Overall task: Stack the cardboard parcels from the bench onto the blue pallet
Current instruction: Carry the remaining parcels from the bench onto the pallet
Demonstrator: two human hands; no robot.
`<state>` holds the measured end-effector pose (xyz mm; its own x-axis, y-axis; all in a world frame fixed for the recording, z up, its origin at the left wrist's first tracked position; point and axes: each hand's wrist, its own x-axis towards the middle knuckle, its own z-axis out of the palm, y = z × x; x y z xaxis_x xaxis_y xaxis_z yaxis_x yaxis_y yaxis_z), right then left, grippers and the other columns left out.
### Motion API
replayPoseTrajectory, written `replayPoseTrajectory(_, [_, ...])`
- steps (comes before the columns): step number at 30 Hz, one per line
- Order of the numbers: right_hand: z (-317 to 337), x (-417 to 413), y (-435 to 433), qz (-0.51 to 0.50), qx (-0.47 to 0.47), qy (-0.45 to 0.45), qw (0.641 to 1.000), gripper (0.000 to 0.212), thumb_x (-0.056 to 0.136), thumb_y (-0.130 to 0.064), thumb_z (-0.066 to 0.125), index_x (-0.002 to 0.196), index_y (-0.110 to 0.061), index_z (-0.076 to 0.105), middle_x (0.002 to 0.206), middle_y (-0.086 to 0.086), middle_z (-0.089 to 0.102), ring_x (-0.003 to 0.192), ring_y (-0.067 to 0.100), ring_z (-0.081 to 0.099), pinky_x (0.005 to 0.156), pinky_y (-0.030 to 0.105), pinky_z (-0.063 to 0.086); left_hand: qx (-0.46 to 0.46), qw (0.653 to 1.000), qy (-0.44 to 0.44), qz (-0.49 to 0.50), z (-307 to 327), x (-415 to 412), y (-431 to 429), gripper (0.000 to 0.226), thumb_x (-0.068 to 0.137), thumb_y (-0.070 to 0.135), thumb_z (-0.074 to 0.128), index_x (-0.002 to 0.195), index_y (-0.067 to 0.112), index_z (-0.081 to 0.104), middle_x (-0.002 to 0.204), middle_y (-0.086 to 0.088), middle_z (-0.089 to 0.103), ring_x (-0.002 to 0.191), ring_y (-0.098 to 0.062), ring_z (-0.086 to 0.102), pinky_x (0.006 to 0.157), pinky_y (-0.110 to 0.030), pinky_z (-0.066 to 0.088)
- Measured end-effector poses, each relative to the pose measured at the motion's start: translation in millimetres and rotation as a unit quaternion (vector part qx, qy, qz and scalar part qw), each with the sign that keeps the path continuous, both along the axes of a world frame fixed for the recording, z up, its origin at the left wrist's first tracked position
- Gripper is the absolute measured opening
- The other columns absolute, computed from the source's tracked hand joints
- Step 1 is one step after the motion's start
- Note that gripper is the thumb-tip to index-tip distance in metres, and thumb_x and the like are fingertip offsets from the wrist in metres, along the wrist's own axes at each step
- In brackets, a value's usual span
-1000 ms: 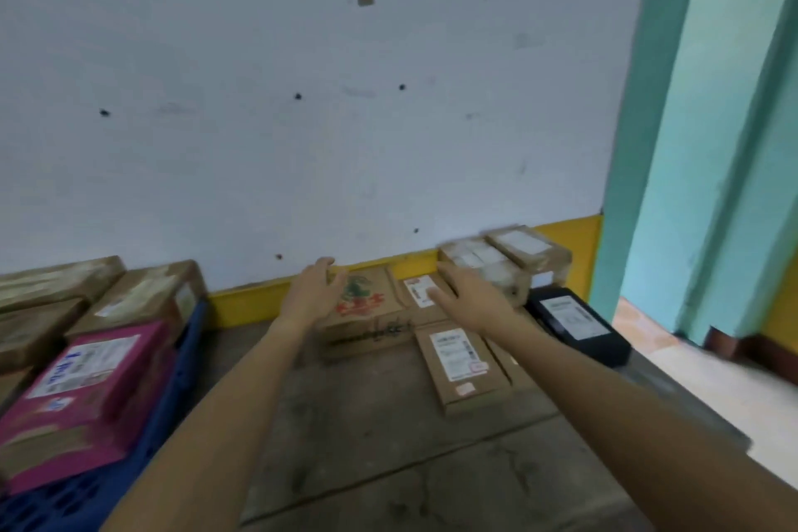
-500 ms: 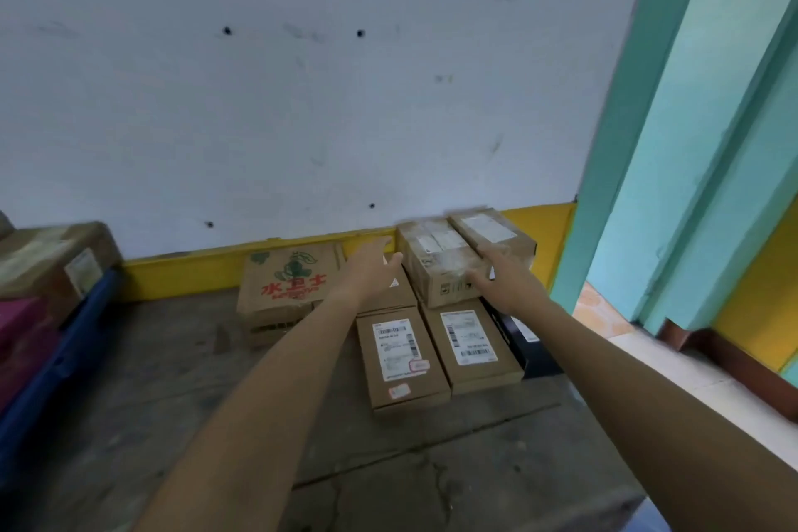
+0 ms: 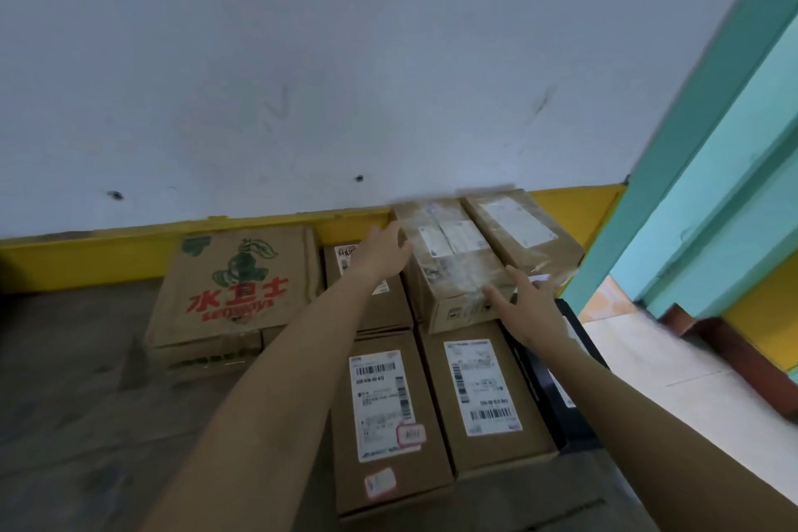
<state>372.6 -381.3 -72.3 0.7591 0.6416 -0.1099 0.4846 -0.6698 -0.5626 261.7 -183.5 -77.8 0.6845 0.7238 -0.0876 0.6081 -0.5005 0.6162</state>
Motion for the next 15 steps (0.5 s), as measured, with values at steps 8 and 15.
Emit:
replayPoseTrajectory(8, [-36.1,4.6,11.8,0.007,0.031,0.050,0.998,0.063,0.088,-0.053,0.050,0.143,-0.033,0.027,0.144,0.011,0.025,0.121,0.031,0.045,0.095,0.042,0.042,-0.010,1.000,0.009,0.002,-17.4,48.2,46.9,0.057,0.098,0.039,0.037,0.150,0.028,0.017,0.157,-0.014,0.010,0.138,-0.035,0.031,0.107,-0.042,0.033])
replayPoseTrajectory(15, [-46.2,4.4,14.2,0.006,0.092,0.084,0.992,0.065,0.088,-0.047,0.053,0.145,-0.036,0.024,0.149,0.009,0.022,0.129,0.028,0.038,0.102,0.042,0.038,-0.089,0.995,-0.047,-0.019,-33.8,61.7,73.1,0.058,0.095,0.040,0.048,0.147,0.027,0.027,0.156,-0.007,0.009,0.134,-0.023,0.038,0.111,-0.035,0.028])
